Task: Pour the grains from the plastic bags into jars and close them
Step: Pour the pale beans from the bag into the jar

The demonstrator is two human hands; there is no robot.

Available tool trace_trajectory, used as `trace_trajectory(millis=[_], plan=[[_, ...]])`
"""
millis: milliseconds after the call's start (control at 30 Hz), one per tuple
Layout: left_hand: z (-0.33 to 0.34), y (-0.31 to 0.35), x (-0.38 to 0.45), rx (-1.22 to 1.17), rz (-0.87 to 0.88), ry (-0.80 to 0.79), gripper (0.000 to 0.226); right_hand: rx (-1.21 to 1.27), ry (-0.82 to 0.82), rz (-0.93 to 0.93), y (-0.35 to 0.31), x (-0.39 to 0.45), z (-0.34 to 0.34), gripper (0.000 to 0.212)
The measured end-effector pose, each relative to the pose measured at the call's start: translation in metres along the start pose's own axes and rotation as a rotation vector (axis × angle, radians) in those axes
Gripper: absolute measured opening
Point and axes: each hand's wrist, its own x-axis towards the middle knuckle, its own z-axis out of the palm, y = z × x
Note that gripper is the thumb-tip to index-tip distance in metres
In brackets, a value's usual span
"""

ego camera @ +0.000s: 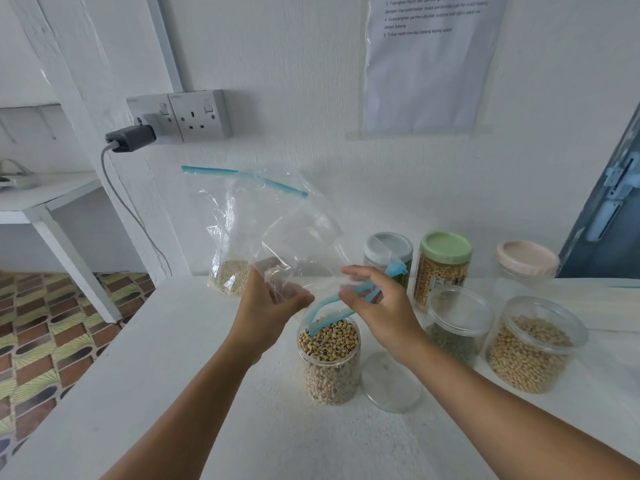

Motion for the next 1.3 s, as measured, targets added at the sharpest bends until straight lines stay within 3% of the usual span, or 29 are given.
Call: trace_trajectory(millis=[100,467,567,633,733,900,967,1033,1167,1300], plan=[[-0.002,0.0,0.0,-0.03,-0.022,0.009,0.064,0.11,0.02,0.033,-0.003,0.002,-0.001,0.022],[-0.017,0.002,-0.008,-0.139,-0.166,0.022,0.075,0.666,0.214,0.237,-0.018,0.01,0.007,0.023],[-0.02,0.002,-0.01,-0.163,-0.179,0.037,0.088,0.659,0.231,0.233,-0.023,0.011,0.009,0.024],[-0.021,0.006,-0.013,-0.218,-0.173,0.125,0.112,0.58,0.224,0.214,-0.024,0.012,0.008,0.026],[-0.027,0.016,-0.019,-0.195,-0.123,0.377,0.142,0.526,0.189,0.174,-0.03,0.014,0.006,0.034],[-0.038,0.044,-0.023,0.147,0.114,0.565,0.153,0.457,0.152,0.121,-0.038,0.02,0.004,0.044],[-0.042,0.06,-0.023,0.253,0.234,0.598,0.147,0.438,0.172,0.097,-0.04,0.022,-0.001,0.046],[-0.048,0.076,-0.022,0.423,0.369,0.527,0.128,0.401,0.162,0.077,-0.043,0.021,-0.009,0.047],[-0.049,0.109,-0.006,0.642,0.354,0.087,0.063,0.327,0.065,0.045,-0.057,0.02,-0.018,0.05],[-0.029,0.142,0.025,0.704,0.31,-0.242,0.03,0.268,-0.029,-0.008,-0.073,0.024,-0.019,0.05]])
